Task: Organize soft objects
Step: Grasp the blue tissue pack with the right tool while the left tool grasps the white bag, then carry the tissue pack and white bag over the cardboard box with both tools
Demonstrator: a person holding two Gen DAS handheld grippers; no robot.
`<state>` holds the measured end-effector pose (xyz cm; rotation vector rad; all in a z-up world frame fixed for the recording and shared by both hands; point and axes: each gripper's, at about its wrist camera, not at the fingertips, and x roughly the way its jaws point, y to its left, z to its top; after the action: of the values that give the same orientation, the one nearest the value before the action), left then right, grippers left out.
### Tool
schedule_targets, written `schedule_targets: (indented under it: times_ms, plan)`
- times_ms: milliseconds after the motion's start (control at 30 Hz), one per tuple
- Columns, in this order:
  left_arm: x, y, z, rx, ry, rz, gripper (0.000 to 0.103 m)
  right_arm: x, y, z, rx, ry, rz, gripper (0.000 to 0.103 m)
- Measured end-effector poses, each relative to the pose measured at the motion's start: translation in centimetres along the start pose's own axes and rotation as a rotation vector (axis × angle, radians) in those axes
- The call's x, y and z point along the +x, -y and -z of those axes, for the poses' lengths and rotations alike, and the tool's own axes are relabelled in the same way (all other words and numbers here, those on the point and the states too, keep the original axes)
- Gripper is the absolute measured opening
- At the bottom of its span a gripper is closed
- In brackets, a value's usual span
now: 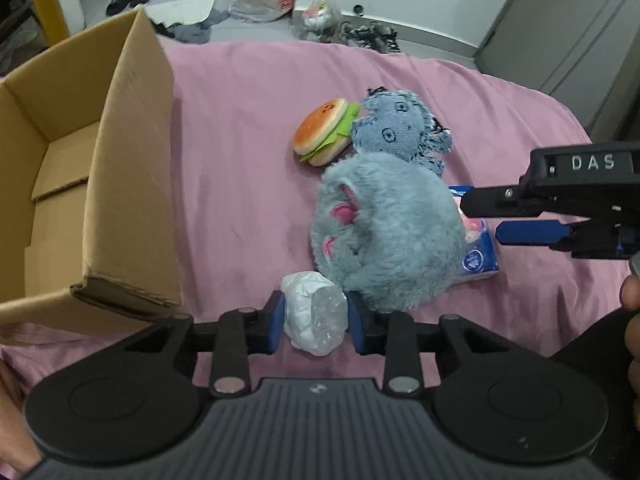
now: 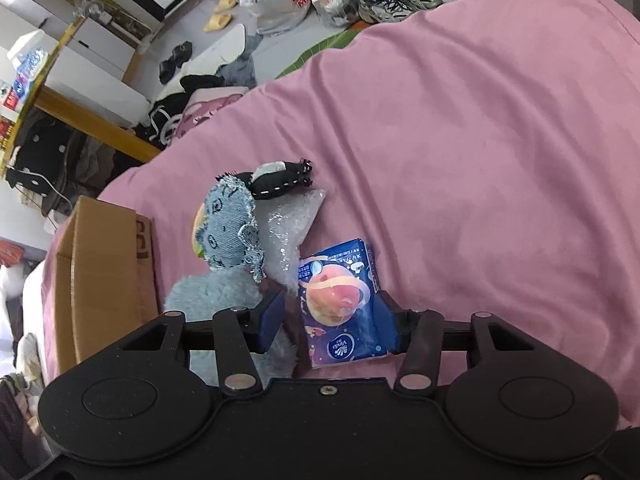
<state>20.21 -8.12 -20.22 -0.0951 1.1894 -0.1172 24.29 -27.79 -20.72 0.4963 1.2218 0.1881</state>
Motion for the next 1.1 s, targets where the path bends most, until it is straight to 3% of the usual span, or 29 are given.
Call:
schedule_targets:
  times_ms: [500, 567, 1100]
  plan:
    - [-2.4, -0.8, 0.1, -0.045, 0.052, 0.012, 0.032, 2.9, -2.3, 0.3, -0.099, -0.095, 0.097, 0.053]
    - [-2.9, -0.9, 0.1, -0.051, 0.063, 0.013, 0.032, 2.9, -2.5, 0.4, -0.115, -0.093, 0.11, 0.05]
    - [-7.4, -2.2, 1.1, -0.078, 0.159, 0.024, 0.032, -3.7, -2.9, 2.8, -0.126, 0.102, 0.137, 0.049]
